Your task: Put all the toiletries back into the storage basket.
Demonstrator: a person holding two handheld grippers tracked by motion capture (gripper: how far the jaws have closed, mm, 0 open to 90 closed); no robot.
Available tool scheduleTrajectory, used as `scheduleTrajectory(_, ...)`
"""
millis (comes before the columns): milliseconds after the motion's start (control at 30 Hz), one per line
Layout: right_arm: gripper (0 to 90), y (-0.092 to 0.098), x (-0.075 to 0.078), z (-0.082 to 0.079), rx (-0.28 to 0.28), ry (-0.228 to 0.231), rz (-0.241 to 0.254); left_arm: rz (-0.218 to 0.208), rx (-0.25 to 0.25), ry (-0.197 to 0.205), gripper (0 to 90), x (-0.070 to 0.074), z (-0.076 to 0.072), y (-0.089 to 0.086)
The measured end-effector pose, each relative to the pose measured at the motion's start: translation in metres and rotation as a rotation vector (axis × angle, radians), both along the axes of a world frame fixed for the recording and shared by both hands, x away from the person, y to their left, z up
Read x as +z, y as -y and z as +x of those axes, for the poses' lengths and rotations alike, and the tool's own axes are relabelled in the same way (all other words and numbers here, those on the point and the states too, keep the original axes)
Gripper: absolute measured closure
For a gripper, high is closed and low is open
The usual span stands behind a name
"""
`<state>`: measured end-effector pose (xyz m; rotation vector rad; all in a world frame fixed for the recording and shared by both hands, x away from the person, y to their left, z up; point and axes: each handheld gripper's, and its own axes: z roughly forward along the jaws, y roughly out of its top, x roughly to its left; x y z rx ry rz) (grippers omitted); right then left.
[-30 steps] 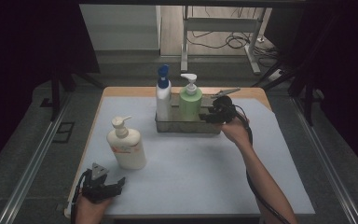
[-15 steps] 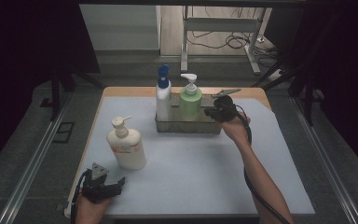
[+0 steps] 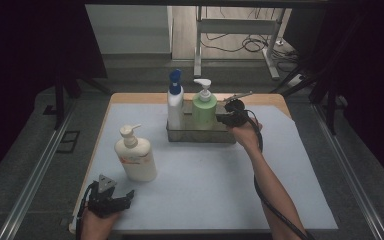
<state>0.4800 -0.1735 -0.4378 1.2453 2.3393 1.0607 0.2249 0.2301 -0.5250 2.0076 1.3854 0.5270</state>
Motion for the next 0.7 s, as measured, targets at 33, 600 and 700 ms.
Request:
scheduleTrajectory(33,90.0,0.0,0.0,0.0,0.0,0.0,0.0,0.0,0.0,0.0,16.8,0.0,0.0,0.0)
scheduleTrajectory(600,90.0,-0.002,-0.01,0.015,0.013,-0.06,0.05,0.002,-0.001,0.0,16.8,0.0,0.0,0.0)
scheduleTrajectory(700,90.0,-0.004,-0.01,0.014,0.019,-0.064,0.038,0.002,-0.001,0.0,16.8,0.0,0.0,0.0)
